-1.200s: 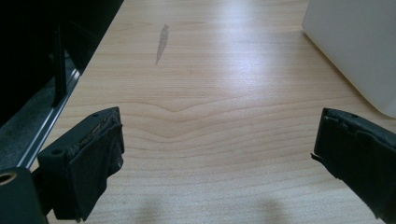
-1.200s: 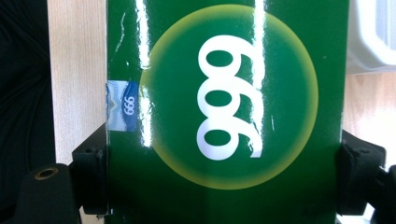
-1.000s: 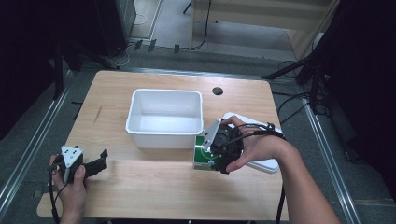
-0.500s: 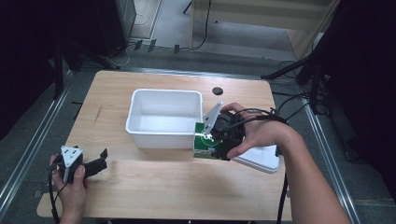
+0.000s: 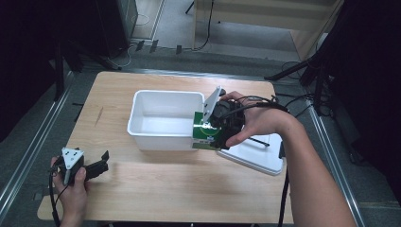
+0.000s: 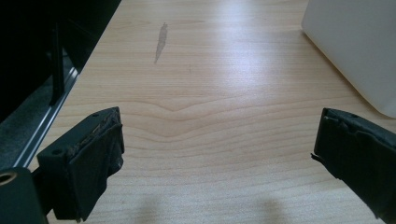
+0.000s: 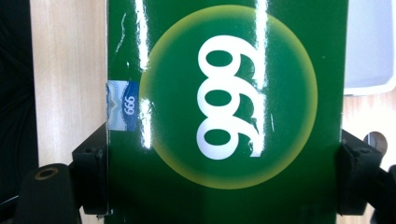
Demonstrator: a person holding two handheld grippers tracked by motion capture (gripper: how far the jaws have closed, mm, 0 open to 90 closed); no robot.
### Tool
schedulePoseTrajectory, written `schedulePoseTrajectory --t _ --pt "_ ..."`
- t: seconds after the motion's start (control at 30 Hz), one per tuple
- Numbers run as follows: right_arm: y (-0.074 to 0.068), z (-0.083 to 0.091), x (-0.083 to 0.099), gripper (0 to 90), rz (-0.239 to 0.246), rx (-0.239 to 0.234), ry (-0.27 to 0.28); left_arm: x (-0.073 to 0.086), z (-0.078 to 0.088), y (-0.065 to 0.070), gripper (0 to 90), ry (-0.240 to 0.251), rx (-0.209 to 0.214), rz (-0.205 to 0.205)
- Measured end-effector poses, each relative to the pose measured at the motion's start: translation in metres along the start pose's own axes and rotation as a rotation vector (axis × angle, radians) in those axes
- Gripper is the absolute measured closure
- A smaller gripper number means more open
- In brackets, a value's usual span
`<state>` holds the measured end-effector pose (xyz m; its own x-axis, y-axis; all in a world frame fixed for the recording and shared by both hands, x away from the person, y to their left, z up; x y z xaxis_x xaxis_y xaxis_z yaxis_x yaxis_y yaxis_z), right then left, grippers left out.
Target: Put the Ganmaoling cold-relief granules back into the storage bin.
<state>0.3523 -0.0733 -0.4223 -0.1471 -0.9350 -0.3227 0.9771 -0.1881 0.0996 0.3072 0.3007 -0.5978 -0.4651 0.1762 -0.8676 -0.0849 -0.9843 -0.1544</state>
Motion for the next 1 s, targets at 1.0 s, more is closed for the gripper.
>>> schedulePoseTrajectory --t 1.0 --pt "0.047 -0.014 -0.054 16.1 0.018 -0.008 -0.015 0.000 0.000 0.000 2.3 0.006 0.002 0.013"
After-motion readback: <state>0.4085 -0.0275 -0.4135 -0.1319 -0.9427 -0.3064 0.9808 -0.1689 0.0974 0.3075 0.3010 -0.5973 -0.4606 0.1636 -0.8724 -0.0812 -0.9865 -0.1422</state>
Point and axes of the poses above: each handheld gripper's, and its own axes: z roughly backward along the jaws, x roughly out of its underside, y roughly to its right, the point moved 10 cm from there along -z, roughly forward along the jaws, and after that the axes turned 11 degrees about -z, right-handed, at the moved point
